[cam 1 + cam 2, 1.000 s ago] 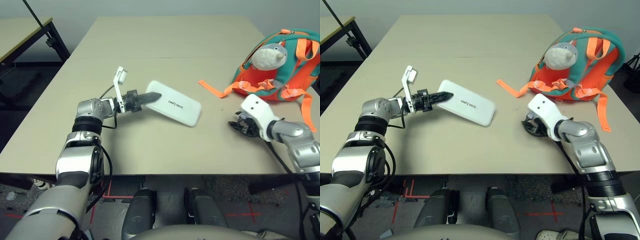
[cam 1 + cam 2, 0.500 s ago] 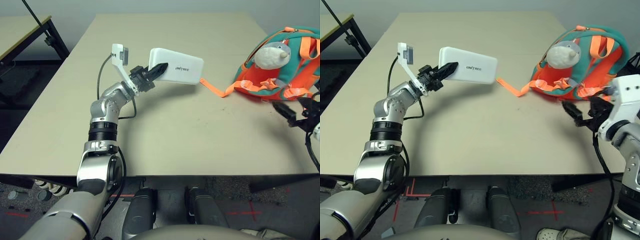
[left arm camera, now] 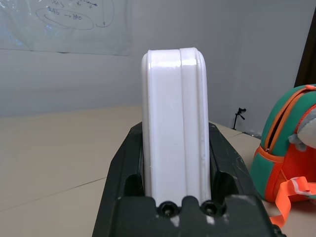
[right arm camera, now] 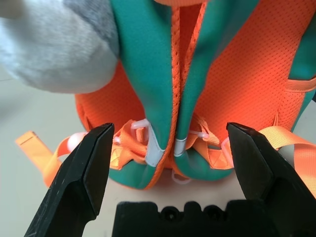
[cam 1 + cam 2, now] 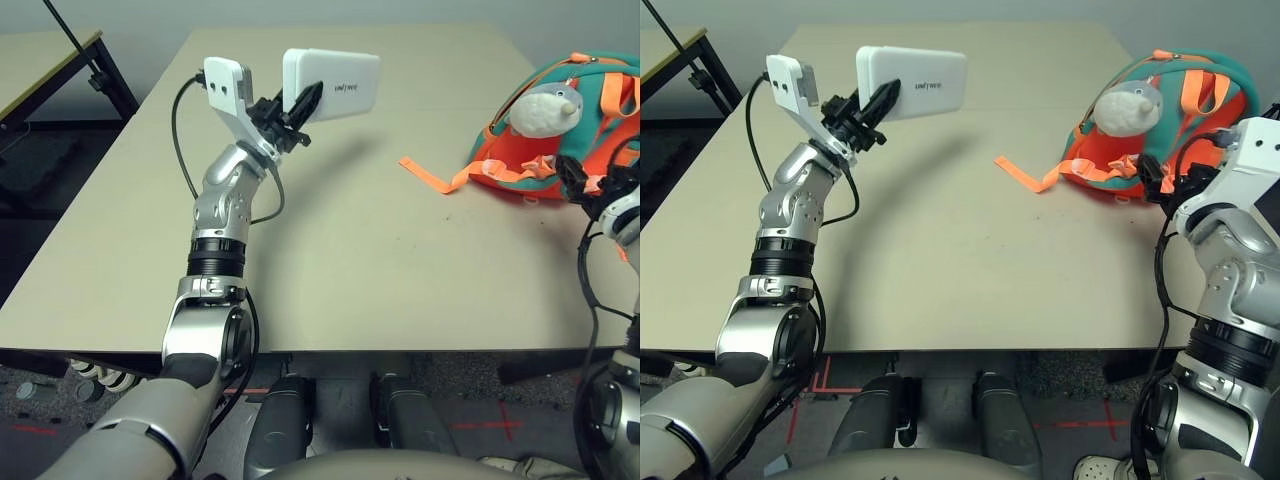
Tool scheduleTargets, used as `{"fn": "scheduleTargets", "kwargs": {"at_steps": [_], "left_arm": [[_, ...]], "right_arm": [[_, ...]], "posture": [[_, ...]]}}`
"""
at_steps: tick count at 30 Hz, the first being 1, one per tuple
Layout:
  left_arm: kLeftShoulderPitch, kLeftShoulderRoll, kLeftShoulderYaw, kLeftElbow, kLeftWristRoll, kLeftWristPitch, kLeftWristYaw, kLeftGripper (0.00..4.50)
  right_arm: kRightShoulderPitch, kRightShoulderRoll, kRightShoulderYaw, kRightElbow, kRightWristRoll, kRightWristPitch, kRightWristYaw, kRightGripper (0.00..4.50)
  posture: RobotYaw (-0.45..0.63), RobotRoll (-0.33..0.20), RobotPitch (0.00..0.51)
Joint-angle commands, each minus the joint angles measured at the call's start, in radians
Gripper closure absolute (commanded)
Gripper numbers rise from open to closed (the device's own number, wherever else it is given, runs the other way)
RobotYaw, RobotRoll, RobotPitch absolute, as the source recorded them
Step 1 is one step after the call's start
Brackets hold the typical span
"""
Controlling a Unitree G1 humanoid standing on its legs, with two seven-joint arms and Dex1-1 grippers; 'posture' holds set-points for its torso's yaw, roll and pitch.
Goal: Put the pencil case into the backpack and zip it.
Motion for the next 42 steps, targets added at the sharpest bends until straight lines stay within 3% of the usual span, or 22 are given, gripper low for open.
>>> {"fn": "scheduleTargets", "kwargs": {"at_steps": [1, 9, 11, 14, 22, 31, 42], "left_arm": [[-0.020, 0.004, -0.008, 0.008, -0.005, -0.026, -0.011, 3.06], [-0.024, 0.017, -0.018, 0.026, 0.004, -0.036, -0.009, 3.06], [-0.026, 0.019, -0.019, 0.031, 0.004, -0.039, -0.010, 3.06], [-0.029, 0.025, -0.023, 0.038, 0.009, -0.045, -0.011, 3.06], [-0.057, 0.037, -0.027, 0.087, 0.013, -0.061, -0.027, 3.06], [-0.130, 0.032, -0.028, 0.216, 0.025, -0.112, -0.049, 3.06], [-0.222, 0.031, -0.016, 0.373, 0.039, -0.183, -0.076, 3.06]], "right_arm": [[-0.054, -0.024, 0.019, 0.145, -0.033, -0.096, -0.019, 0.00], [-0.144, -0.051, 0.068, 0.381, -0.059, -0.251, 0.001, 0.00], [-0.163, -0.054, 0.078, 0.422, -0.060, -0.278, 0.013, 0.37], [-0.183, -0.055, 0.090, 0.459, -0.058, -0.305, 0.017, 1.29], [-0.172, -0.046, 0.109, 0.430, -0.055, -0.346, 0.018, 4.30], [-0.094, -0.044, 0.154, 0.142, -0.031, -0.287, 0.051, 4.34], [-0.098, -0.026, 0.156, -0.192, 0.047, -0.096, 0.028, 4.34]], "posture": [[0.02, 0.000, 0.081], [0.03, 0.000, 0.074], [0.03, 0.000, 0.073], [0.04, 0.000, 0.071], [0.02, 0.000, 0.064], [-0.04, 0.000, 0.060], [-0.09, 0.000, 0.066]]}}
